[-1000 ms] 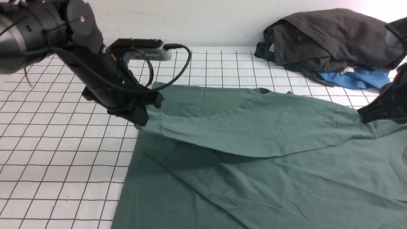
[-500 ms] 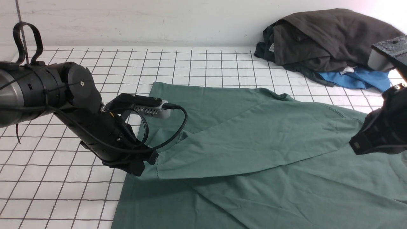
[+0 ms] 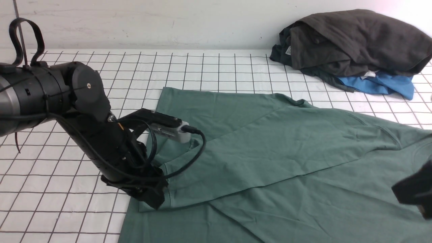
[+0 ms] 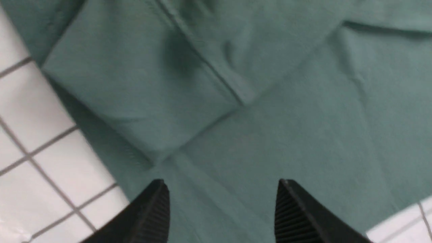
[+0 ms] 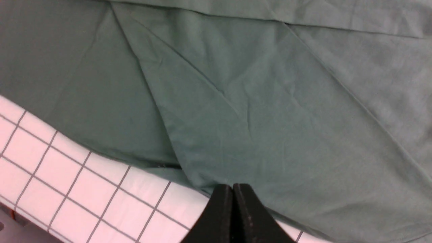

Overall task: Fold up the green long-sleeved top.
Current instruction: Use the left arm to drag and drop the cuff onto the cuff closest to the left arm, then use both arms simultaneously to clamp the lower edge of the clothing fabric

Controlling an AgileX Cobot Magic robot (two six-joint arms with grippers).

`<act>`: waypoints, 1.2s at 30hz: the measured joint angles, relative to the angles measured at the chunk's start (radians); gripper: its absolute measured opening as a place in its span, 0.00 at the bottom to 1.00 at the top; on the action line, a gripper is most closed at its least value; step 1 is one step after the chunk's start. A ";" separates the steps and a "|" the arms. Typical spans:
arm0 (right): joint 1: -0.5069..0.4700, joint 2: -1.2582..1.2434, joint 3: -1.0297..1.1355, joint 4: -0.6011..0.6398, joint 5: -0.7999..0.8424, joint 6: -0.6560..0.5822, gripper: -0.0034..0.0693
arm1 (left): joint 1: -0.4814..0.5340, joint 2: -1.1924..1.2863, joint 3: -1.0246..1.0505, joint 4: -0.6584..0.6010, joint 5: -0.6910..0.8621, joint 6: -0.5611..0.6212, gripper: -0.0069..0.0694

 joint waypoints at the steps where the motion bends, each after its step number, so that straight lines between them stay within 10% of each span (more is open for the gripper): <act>1: 0.000 -0.054 0.039 0.011 0.002 -0.003 0.03 | -0.057 -0.040 0.000 -0.002 0.027 0.029 0.58; 10: 0.002 -0.185 0.191 0.040 0.009 -0.025 0.03 | -0.419 -0.148 0.004 0.273 0.193 0.073 0.29; 19: 0.120 -0.182 0.228 0.042 0.009 -0.063 0.03 | -0.425 -0.151 0.240 0.334 0.174 0.073 0.08; 27: 0.230 -0.060 0.228 -0.002 0.006 -0.068 0.03 | -0.370 -0.151 0.354 0.340 0.040 0.100 0.11; 36: 0.290 0.114 0.177 -0.025 -0.011 -0.069 0.03 | -0.370 -0.151 0.362 0.405 -0.031 0.103 0.50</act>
